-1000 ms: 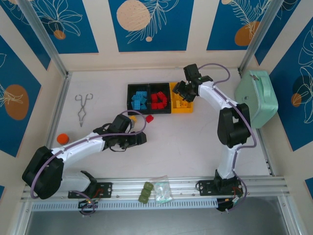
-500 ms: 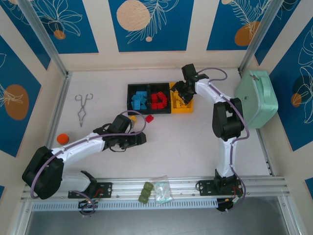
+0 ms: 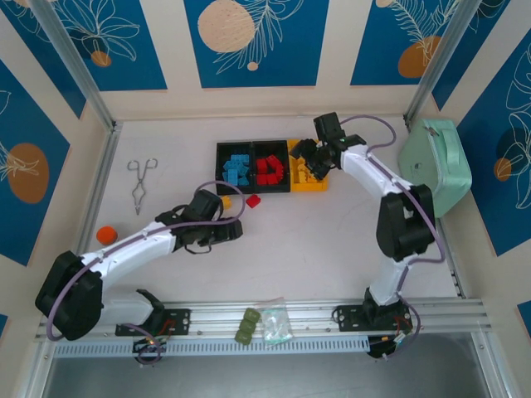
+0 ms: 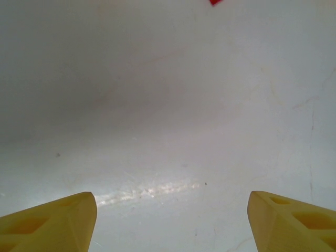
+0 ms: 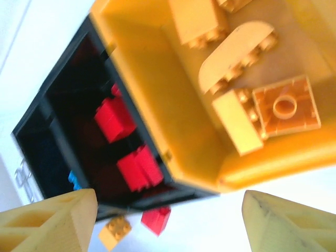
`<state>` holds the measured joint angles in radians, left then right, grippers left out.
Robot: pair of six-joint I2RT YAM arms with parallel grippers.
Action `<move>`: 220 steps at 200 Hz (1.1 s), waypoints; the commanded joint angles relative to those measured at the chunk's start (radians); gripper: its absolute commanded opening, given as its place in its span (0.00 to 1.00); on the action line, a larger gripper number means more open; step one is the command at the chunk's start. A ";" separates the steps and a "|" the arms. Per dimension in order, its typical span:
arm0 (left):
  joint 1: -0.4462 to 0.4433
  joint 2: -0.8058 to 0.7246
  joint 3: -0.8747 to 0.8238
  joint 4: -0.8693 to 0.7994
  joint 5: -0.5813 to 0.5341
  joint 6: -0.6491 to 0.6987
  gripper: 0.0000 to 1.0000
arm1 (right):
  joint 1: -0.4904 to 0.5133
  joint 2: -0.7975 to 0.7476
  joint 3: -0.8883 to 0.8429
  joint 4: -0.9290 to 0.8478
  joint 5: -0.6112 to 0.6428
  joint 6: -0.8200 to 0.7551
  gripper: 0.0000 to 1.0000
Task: Sort the legos into containers by color
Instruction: Place the lego in the container, then pick up the lego from the center of the table.
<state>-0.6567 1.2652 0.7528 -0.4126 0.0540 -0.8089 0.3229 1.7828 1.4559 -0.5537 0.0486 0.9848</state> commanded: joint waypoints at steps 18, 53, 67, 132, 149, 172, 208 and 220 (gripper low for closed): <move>0.016 0.051 0.098 -0.079 -0.173 0.060 0.72 | 0.068 -0.206 -0.225 0.106 -0.035 -0.118 0.72; 0.025 0.136 0.157 -0.061 -0.266 0.078 0.72 | 0.147 -0.380 -0.413 0.170 -0.042 -0.187 0.73; 0.032 0.181 0.180 -0.048 -0.290 0.083 0.72 | 0.178 -0.447 -0.475 0.179 -0.032 -0.202 0.73; 0.040 0.374 0.286 0.024 -0.403 0.106 0.74 | 0.235 -0.680 -0.718 0.146 -0.007 -0.165 0.72; 0.039 0.425 0.319 0.037 -0.426 0.111 0.75 | 0.243 -0.707 -0.753 0.135 -0.003 -0.143 0.72; 0.039 0.489 0.364 0.032 -0.469 0.104 0.76 | 0.248 -0.734 -0.778 0.133 -0.002 -0.125 0.72; 0.041 0.559 0.397 0.046 -0.545 0.103 0.73 | 0.251 -0.751 -0.774 0.118 0.003 -0.124 0.72; 0.042 0.578 0.405 0.048 -0.560 0.107 0.71 | 0.252 -0.756 -0.773 0.115 0.005 -0.126 0.72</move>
<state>-0.6239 1.8046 1.1210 -0.3737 -0.4278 -0.7166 0.5678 1.0515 0.6842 -0.4156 0.0456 0.8463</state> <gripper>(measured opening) 0.731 0.720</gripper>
